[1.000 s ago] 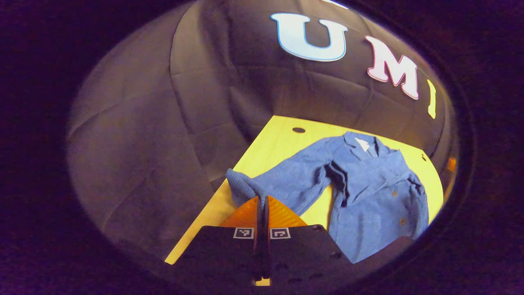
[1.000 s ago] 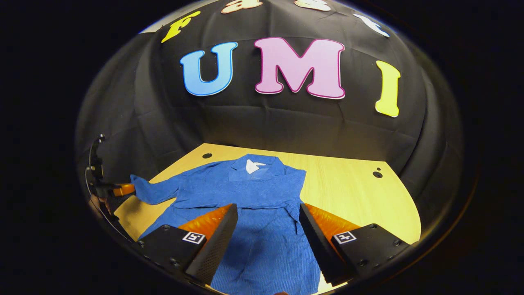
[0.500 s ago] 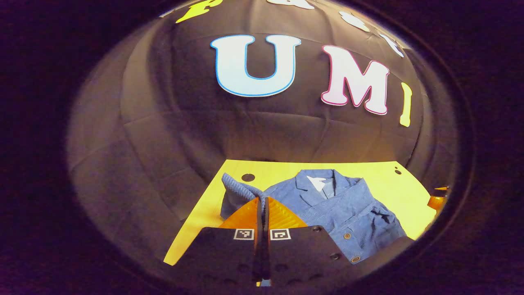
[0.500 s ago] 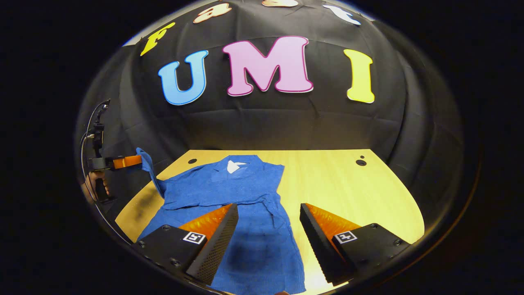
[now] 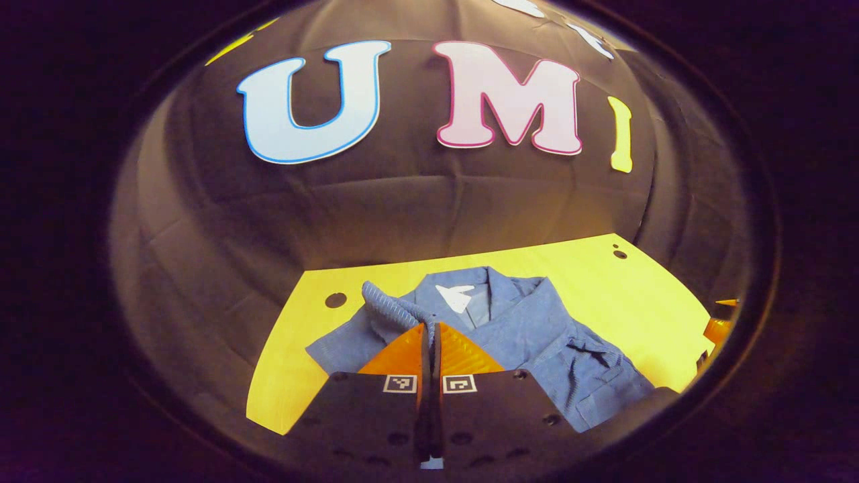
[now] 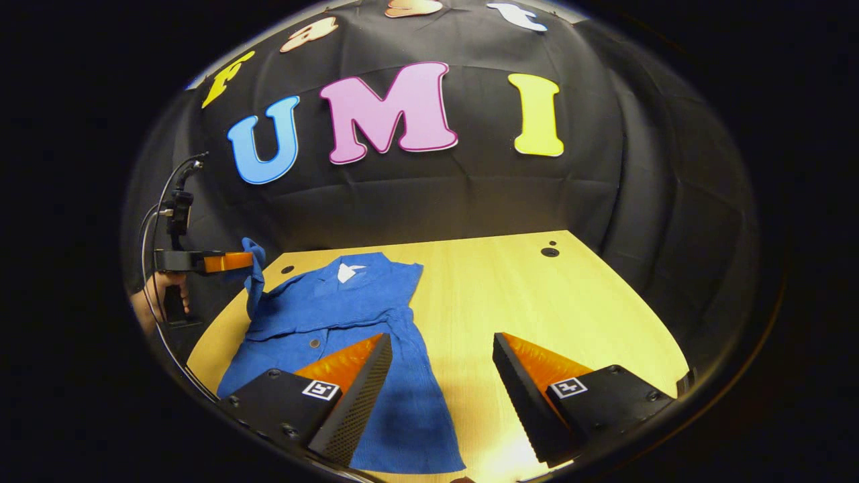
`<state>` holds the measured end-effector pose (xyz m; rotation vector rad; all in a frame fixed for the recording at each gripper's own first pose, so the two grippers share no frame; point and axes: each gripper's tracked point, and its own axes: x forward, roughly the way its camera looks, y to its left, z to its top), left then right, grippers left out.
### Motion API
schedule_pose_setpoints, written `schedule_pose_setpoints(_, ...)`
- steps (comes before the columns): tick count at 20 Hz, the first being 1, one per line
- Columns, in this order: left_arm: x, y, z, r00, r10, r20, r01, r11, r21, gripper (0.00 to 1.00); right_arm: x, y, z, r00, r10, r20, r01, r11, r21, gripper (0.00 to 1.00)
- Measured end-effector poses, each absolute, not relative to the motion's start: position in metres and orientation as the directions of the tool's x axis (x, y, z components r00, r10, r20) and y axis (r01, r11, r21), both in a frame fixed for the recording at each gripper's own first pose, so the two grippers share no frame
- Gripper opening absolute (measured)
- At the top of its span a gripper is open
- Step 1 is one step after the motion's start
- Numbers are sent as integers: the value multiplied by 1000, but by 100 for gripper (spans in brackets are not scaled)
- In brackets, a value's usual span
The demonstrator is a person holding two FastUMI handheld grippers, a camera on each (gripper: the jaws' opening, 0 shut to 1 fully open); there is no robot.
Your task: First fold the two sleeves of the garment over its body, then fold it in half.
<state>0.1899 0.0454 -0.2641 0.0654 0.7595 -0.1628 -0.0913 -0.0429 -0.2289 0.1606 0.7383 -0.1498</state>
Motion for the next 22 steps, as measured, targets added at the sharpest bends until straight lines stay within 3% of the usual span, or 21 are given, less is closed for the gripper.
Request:
schedule_pose_setpoints(13,210,-71,-308,580,-238,-779,338,940,-35,0,-113,-79,-238,695,-126,-708,253,965,76,98)
schedule_pose_setpoints(17,198,-79,-304,576,-288,-765,315,942,-117,82,-112,-76,-239,695,-92,-713,225,970,94,98)
schedule_pose_setpoints(22,168,-43,-285,615,-307,-726,241,950,-197,83,-91,-54,-257,682,-24,-731,159,980,117,98)
